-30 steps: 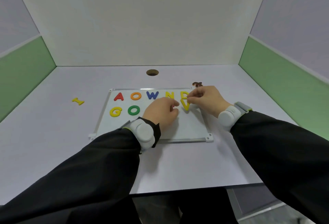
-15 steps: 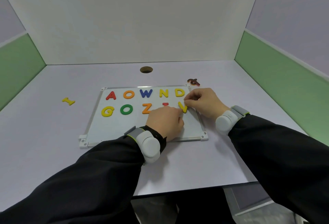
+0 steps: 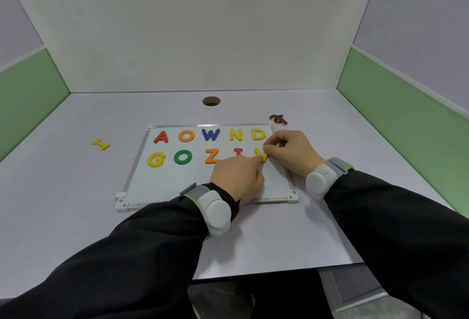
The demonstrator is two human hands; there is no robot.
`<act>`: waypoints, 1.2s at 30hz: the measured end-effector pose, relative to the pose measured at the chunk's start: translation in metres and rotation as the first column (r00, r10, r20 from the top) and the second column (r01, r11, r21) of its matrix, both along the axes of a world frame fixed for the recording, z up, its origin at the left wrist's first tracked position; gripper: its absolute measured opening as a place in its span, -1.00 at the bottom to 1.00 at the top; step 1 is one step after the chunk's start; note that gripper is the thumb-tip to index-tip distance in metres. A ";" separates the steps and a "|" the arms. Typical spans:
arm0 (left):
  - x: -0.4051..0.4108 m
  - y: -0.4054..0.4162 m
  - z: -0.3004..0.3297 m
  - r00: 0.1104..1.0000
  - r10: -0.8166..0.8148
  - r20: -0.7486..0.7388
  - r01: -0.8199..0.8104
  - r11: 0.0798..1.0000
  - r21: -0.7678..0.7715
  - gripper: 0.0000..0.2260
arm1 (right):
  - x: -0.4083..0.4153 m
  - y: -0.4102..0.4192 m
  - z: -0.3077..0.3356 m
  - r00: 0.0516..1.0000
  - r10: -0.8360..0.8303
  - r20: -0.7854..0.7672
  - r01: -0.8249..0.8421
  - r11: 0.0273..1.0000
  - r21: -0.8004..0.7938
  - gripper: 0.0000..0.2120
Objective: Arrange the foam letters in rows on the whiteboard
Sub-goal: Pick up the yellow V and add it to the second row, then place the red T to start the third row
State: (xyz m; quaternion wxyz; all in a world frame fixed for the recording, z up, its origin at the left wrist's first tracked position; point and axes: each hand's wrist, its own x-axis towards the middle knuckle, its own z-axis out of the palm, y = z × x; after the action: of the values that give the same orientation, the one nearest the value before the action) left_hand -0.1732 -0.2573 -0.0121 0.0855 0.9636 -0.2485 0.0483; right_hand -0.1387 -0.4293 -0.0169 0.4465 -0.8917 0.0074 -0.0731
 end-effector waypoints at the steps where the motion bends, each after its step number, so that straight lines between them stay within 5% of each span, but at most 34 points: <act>1: 0.000 0.000 0.000 1.000 0.001 -0.001 -0.001 1.000 -0.001 -0.72 | 0.000 0.000 0.001 1.000 -0.018 0.013 0.017 1.000 0.002 -0.93; 5: -0.001 0.001 0.000 1.000 0.004 -0.003 -0.004 1.000 -0.002 -0.74 | -0.003 -0.004 0.003 0.996 -0.073 0.054 0.073 0.997 0.002 -0.79; 19: -0.001 -0.002 0.001 1.000 0.007 -0.014 -0.007 0.999 0.033 -0.68 | -0.002 -0.007 -0.002 1.000 0.023 0.021 -0.019 0.984 -0.176 -0.86; 36: -0.001 0.000 0.005 1.000 0.003 -0.029 -0.002 0.999 0.033 -0.70 | -0.002 -0.007 0.000 1.000 -0.016 0.019 0.018 0.996 -0.091 -0.79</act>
State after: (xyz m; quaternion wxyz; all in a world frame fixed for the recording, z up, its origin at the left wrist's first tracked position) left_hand -0.1739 -0.2578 -0.0067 0.0733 0.9658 -0.2469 0.0301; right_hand -0.1409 -0.4365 -0.0173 0.4047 -0.9104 0.0073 -0.0854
